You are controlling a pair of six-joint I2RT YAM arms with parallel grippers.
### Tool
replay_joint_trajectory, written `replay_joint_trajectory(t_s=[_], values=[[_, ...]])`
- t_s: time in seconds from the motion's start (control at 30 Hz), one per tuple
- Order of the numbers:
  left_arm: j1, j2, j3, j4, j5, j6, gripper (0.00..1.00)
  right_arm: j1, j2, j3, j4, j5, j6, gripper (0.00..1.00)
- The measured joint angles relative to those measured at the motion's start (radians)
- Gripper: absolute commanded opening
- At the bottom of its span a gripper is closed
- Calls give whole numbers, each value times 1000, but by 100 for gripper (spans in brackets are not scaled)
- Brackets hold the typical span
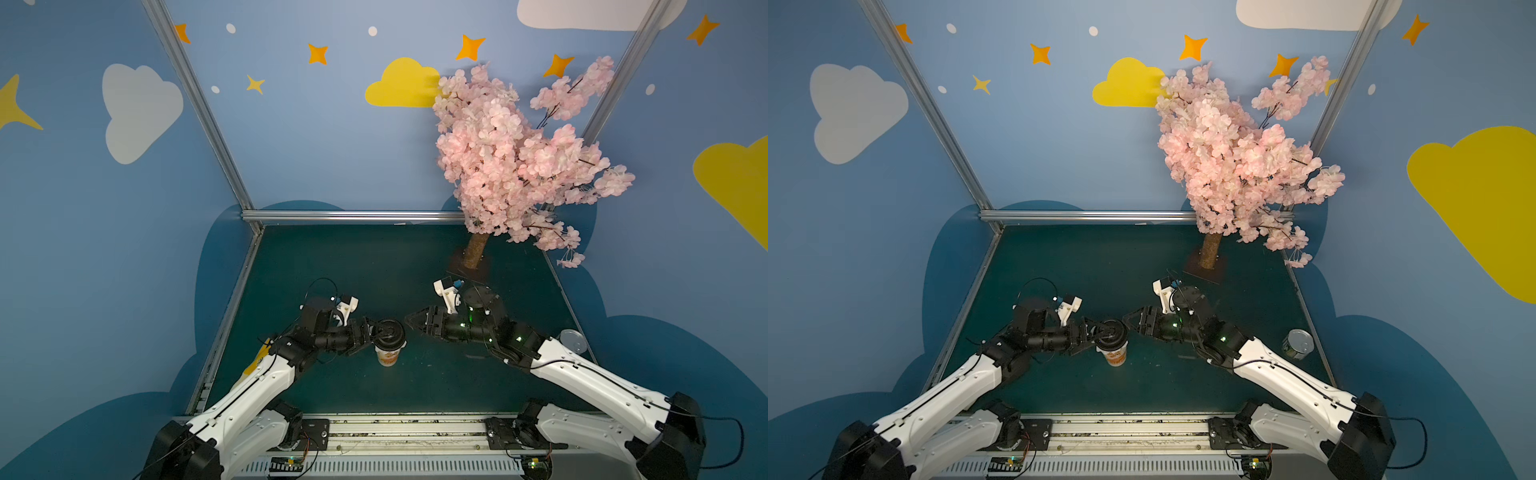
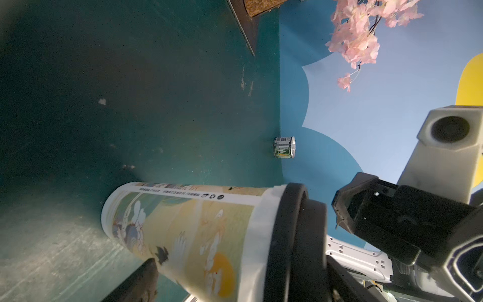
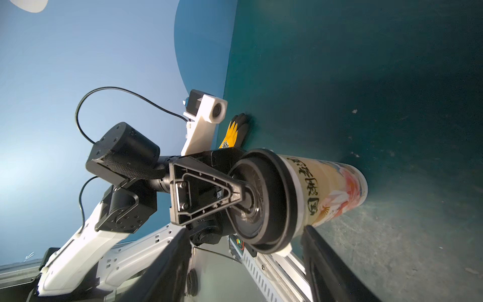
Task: Put the leak-proof paper on the milk tea cups
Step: Secure the cup lid on the cup, then reset both arms
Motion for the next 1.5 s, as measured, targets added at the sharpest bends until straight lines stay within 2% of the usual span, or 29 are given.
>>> replay_joint_trajectory(t_s=[0.5,0.63,0.73,0.8,0.87,0.97,1.07,1.1,1.17,1.27,1.4,1.5], values=[[3,-14,106,-64,0,-29,100,-43,14,-6,8,-117,-16,73],[13,-48,162,-169,-35,13,100,-84,-13,-6,-35,-114,-58,73],[24,-109,237,-324,-184,97,100,-149,-59,32,-169,-24,-167,73],[35,-167,262,-380,-352,166,100,-195,-66,90,-252,106,-273,74],[53,-211,242,-373,-520,229,100,-252,-72,109,-257,258,-380,75],[109,-210,153,-245,-755,343,100,-409,-90,3,-128,486,-512,72],[229,-61,59,-73,-947,447,100,-583,-79,-218,92,634,-607,71],[262,-6,40,-35,-979,473,100,-629,-60,-281,151,657,-634,72],[329,117,-8,70,-1055,549,100,-723,20,-380,266,659,-690,73],[352,258,-62,241,-1104,638,100,-802,196,-414,421,624,-747,75],[360,380,-107,453,-1075,735,100,-814,318,-406,582,541,-846,76],[372,434,-106,609,-1023,797,100,-829,413,-415,803,462,-900,77]])
